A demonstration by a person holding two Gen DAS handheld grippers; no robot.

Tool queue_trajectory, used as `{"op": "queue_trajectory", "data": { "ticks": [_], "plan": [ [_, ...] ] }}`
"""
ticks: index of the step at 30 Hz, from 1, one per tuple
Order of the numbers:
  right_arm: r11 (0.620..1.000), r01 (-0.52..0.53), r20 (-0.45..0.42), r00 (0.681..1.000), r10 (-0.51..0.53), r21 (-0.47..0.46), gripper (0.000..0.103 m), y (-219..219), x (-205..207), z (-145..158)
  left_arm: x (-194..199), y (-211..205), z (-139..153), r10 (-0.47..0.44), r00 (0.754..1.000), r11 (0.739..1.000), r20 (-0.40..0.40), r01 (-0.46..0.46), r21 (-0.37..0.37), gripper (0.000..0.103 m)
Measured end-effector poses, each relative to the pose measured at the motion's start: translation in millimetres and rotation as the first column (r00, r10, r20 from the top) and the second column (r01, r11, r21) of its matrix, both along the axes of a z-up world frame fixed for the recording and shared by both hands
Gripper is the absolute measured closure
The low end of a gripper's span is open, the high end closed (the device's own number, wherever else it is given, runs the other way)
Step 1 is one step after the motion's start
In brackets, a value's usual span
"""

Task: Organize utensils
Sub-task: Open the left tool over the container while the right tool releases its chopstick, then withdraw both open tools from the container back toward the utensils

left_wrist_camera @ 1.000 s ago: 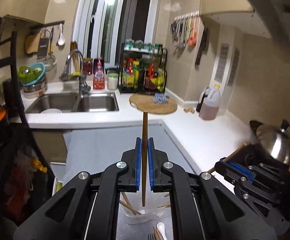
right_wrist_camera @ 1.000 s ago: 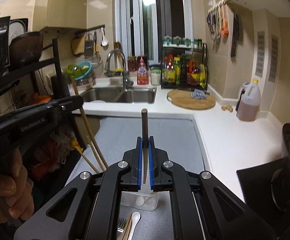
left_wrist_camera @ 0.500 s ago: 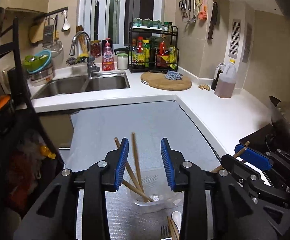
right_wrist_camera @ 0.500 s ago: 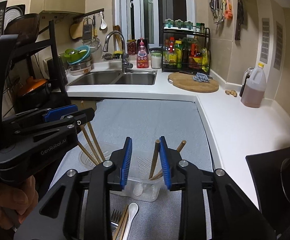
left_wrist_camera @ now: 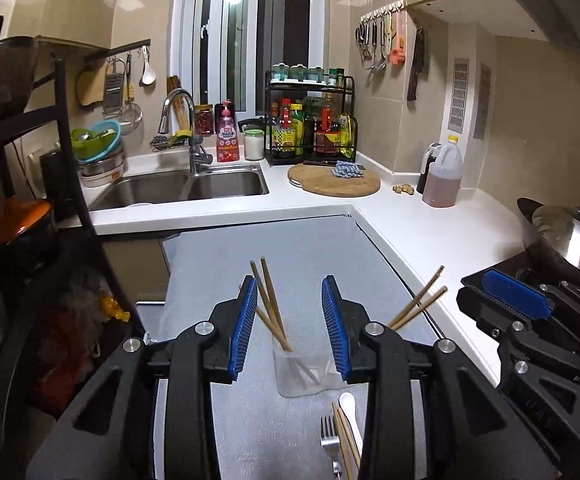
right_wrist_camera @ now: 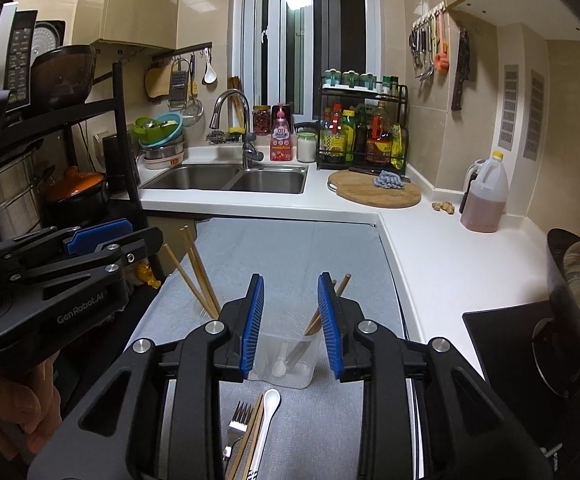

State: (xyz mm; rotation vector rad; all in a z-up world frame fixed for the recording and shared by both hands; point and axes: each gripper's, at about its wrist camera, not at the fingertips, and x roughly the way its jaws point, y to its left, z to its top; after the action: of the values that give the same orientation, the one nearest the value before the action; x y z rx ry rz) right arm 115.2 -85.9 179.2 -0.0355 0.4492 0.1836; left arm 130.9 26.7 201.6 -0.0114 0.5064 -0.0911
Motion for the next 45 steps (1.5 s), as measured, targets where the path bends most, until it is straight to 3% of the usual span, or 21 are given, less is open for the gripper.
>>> {"op": "queue_trajectory", "data": {
  "ticks": [10, 11, 12, 17, 24, 29, 33, 39, 45],
  "plan": [
    [0.999, 0.026, 0.036, 0.999, -0.028, 0.04, 0.074, -13.6, -70.5, -13.0, -62.2, 7.3, -13.1, 0.007, 1.0, 0.999, 0.008, -0.007, -0.036, 0.069],
    [0.998, 0.036, 0.034, 0.999, -0.038, 0.049, 0.074, -16.7, -76.8, -18.2, -69.4, 8.0, -20.1, 0.003, 1.0, 0.999, 0.005, -0.003, -0.041, 0.072],
    [0.997, 0.038, 0.025, 0.999, -0.039, 0.062, 0.074, -20.0, -82.6, -25.2, -75.8, 8.5, -27.4, -0.002, 1.0, 0.999, 0.002, 0.002, -0.045, 0.081],
    [0.994, 0.057, -0.062, 0.997, -0.051, 0.094, 0.078, -30.7, -97.9, -75.7, -101.2, 14.4, -81.5, -0.011, 0.999, 0.998, -0.034, 0.008, -0.067, 0.091],
    [0.99, 0.048, -0.172, 0.985, -0.024, 0.132, 0.09, -26.3, -107.8, -155.8, -123.0, 16.2, -162.4, 0.017, 0.996, 0.994, -0.09, -0.027, -0.111, 0.091],
    [0.992, 0.027, -0.268, 0.963, 0.007, 0.122, 0.091, -13.2, -103.7, -212.2, -121.4, 14.6, -210.1, 0.031, 0.98, 0.991, -0.198, -0.056, -0.12, 0.092],
    [0.989, 0.013, -0.329, 0.944, 0.036, 0.145, 0.091, -5.5, -99.4, -236.2, -118.9, 22.8, -215.9, 0.04, 0.975, 0.985, -0.219, -0.075, -0.155, 0.092],
    [0.984, -0.027, -0.347, 0.934, 0.087, 0.174, 0.088, 9.7, -108.4, -245.2, -119.4, 18.7, -219.0, 0.029, 0.976, 0.985, -0.218, -0.066, -0.161, 0.092],
    [0.991, -0.056, -0.35, 0.932, 0.097, 0.125, 0.087, 22.2, -115.0, -249.1, -119.9, 18.5, -220.2, 0.011, 0.975, 0.982, -0.221, -0.052, -0.181, 0.092]
  ]
}}
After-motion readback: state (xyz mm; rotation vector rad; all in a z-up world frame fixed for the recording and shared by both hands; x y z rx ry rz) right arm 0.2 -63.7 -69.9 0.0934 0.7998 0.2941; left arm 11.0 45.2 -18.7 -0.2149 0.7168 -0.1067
